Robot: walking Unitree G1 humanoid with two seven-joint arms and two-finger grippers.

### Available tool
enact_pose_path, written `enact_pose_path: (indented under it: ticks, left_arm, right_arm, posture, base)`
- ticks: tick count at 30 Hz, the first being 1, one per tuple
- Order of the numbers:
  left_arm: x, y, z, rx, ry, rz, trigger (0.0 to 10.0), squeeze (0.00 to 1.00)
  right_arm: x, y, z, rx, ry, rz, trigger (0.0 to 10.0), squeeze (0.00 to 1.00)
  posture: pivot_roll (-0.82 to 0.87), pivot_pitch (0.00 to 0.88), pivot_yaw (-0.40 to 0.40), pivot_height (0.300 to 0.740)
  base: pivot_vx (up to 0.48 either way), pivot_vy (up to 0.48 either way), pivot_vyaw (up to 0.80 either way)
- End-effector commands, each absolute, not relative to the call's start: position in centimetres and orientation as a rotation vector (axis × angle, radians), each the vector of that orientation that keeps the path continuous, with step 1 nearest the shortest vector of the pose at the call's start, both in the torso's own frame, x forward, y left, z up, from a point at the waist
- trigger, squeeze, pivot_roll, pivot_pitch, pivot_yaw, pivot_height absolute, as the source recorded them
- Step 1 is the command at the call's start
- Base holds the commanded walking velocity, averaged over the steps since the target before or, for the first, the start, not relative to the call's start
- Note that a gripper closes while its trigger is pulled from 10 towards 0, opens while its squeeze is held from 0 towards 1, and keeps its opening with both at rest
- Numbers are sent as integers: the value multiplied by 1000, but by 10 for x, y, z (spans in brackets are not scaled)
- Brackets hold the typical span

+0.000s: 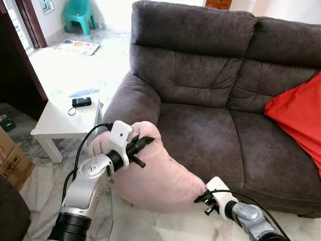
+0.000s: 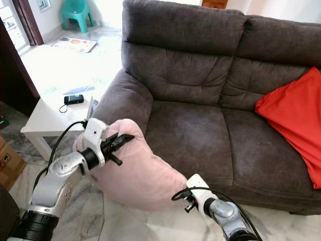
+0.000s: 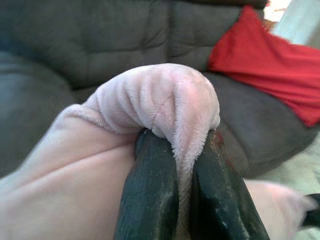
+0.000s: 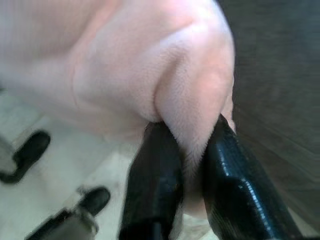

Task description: Move the pillow to the sofa from floor

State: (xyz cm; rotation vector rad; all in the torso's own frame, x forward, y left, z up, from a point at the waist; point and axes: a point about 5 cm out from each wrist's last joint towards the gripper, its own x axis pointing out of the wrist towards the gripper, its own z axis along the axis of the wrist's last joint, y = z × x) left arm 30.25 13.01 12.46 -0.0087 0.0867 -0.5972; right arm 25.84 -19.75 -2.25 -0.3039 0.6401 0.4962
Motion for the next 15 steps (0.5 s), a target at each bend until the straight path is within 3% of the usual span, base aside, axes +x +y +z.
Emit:
enact_pose_path:
  ticks: [1,6,7,10,15]
  left_arm:
    - [302,134,121,-17,63,-534,10000,0]
    - [302,141,115,2,68,-473,10000,0]
    - [301,146,109,20,79,-439,10000,0]
    - [300,152,105,14,65,-378,10000,0]
    - [303,160,110,31,-21,-244,10000,0]
  right_arm:
    - [277,-204,-2,-281,512,397,0,0]
    - [286,-209,8,-245,442,271,0,0]
    - [291,-213,16,-238,375,176,10000,0]
    - [296,-214,28,-124,270,43,10000,0]
    - [294,-197,45,-19,109,-19,10000,0]
  posture:
    - [117,0,-101,740]
    - [117,0,-101,740]
    - [117,0,-102,740]
    - [119,0,-106,740]
    - [119,0,-108,740]
  base:
    - [0,0,0]
    - [0,0,0]
    - [0,0,0]
    - [0,0,0]
    - [0,0,0]
